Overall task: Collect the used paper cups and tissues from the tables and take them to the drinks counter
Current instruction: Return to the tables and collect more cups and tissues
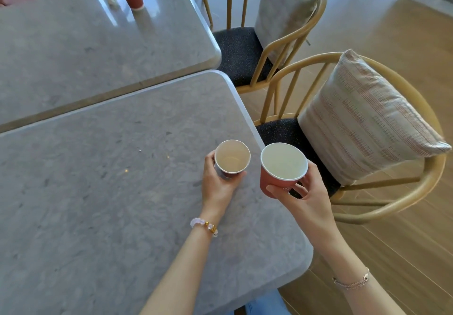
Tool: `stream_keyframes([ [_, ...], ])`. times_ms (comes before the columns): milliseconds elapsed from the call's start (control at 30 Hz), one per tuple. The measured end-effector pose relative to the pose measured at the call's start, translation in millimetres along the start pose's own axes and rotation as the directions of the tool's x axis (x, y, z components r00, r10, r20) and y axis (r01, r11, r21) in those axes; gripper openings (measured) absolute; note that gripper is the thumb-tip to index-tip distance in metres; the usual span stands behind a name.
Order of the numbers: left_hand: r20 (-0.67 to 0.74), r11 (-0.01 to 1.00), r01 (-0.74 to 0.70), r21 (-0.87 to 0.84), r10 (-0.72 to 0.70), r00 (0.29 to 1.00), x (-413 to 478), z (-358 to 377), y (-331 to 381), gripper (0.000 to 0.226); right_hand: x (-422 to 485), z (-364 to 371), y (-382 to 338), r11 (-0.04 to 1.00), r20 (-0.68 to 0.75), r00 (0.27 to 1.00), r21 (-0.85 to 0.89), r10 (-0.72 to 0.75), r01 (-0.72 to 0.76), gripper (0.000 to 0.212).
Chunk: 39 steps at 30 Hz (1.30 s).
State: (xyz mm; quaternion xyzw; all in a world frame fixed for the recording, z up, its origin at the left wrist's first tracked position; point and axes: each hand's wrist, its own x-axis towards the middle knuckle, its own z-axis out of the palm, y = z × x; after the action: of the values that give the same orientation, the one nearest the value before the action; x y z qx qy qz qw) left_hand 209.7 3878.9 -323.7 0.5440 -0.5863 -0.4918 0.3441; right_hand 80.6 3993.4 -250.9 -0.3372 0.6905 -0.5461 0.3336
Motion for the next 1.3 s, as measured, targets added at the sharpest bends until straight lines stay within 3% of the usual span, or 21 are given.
stream_keyframes([
  [567, -0.049, 0.986, -0.126, -0.112, 0.121, 0.991, -10, -66, 96, 0.072, -5, 8, -40, 0.994, 0.074, 0.991, 0.043, -0.108, 0.105, 0.062],
  [833, -0.155, 0.94, -0.244, -0.24, 0.211, 0.965, -29, -131, 155, 0.053, -16, 41, -49, 0.991, 0.227, 0.967, -0.031, -0.119, 0.129, 0.066],
  [1300, -0.024, 0.966, -0.22, -0.137, 0.219, 0.975, -72, -156, 166, 0.07, -31, 88, -90, 0.956, 0.358, 0.896, -0.026, -0.263, 0.292, 0.064],
])
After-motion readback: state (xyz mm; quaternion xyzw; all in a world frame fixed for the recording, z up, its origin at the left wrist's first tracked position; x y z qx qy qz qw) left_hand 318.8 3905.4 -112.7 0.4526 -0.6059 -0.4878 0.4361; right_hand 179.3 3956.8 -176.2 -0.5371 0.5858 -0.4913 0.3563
